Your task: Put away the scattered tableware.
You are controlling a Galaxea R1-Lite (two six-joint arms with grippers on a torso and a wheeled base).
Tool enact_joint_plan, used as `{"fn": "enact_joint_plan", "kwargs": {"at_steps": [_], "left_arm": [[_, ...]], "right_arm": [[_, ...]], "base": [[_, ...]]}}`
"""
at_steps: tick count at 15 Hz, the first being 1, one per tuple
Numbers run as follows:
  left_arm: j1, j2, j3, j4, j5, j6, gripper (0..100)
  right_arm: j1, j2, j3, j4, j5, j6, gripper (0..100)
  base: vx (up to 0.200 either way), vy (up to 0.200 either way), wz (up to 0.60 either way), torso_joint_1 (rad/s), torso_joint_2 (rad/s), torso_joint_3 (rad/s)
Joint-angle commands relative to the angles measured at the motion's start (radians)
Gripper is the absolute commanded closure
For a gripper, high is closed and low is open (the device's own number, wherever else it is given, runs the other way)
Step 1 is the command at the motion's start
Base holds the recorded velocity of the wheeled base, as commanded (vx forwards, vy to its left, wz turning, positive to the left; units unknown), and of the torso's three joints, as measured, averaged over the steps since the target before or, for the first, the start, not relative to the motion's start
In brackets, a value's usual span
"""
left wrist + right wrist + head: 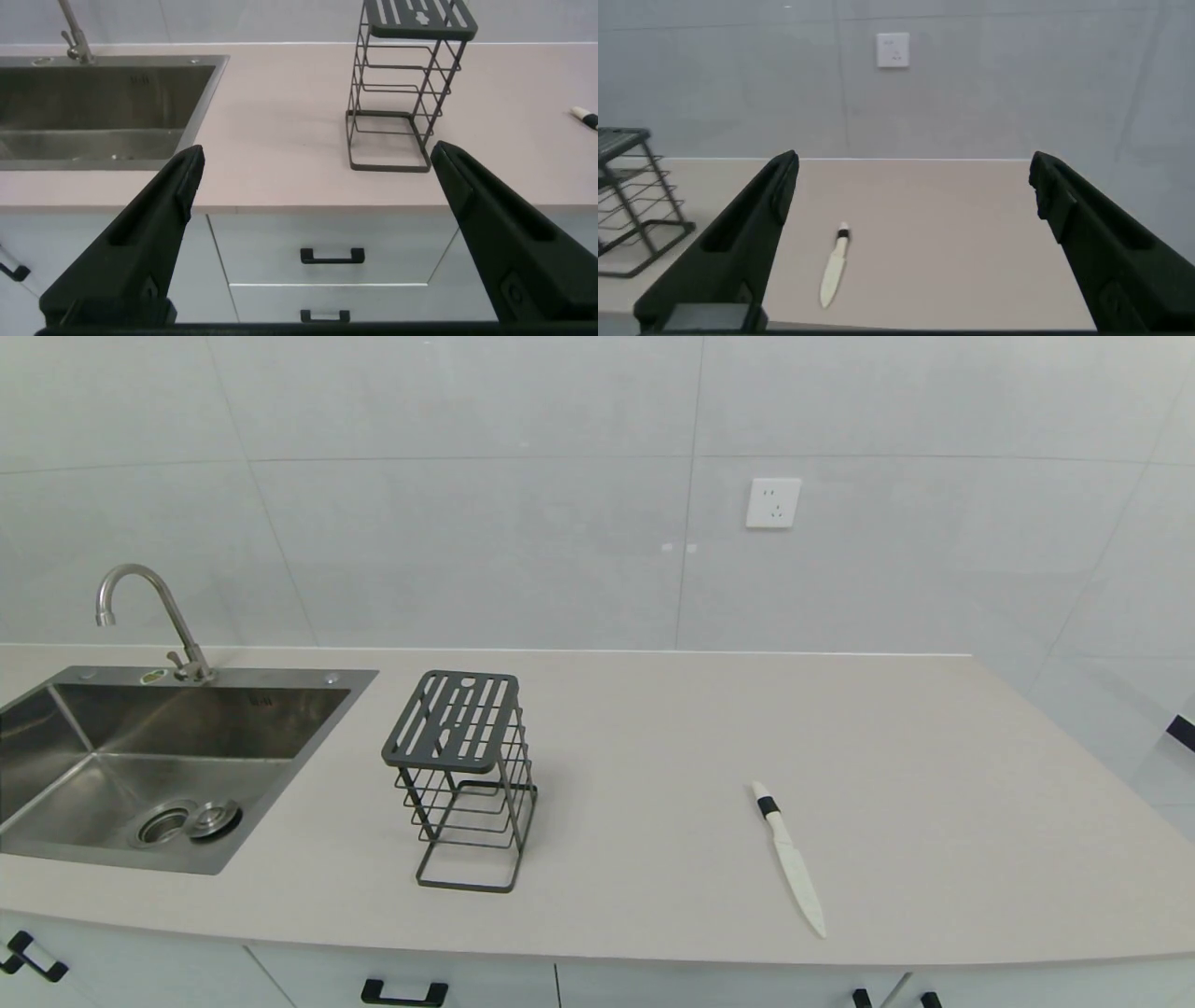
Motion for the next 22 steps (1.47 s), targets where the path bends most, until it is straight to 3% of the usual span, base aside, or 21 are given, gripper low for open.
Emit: {"fn": "enact_joint_plan", "kwargs": {"at_steps": [1,2,3,7,12,15,17,22], "left_arm": [[0.0,0.001,0.0,0.0,0.0,0.0,0],[0.0,0.001,0.0,0.0,0.0,0.0,0],[0.0,0.001,0.0,0.0,-0.002,0.0,0],[0.0,0.001,0.0,0.0,-0.002,0.002,0],[0.0,0.001,0.0,0.0,-0.002,0.002,0],[0.0,0.001,0.0,0.0,-0.002,0.0,0],[0.0,0.001,0.0,0.0,-0.002,0.002,0],[0.0,0.001,0.0,0.0,-0.002,0.003,0]], "right_arm": [[0.004,0.205,-0.136,0.105,0.163,-0.003,0],[0.004,0.219,-0.138,0.105,0.172,-0.003,0],[0.006,0.389,-0.146,0.097,0.237,-0.002,0],[0.086,0.695,-0.144,-0.003,0.237,-0.009,0],[0.172,0.896,-0.169,-0.007,0.245,-0.041,0],[0.311,1.06,-0.259,-0.007,0.232,-0.038,0],[0.4,1.193,-0.304,-0.009,0.152,-0.032,0],[0.445,1.362,-0.311,-0.038,0.128,0.014,0]], "base": [[0.0,0.0,0.0,0.0,0.0,0.0],[0.0,0.0,0.0,0.0,0.0,0.0],[0.0,0.0,0.0,0.0,0.0,0.0],[0.0,0.0,0.0,0.0,0.0,0.0],[0.0,0.0,0.0,0.0,0.0,0.0],[0.0,0.0,0.0,0.0,0.0,0.0],[0.0,0.0,0.0,0.0,0.0,0.0],[0.0,0.0,0.0,0.0,0.0,0.0]]}}
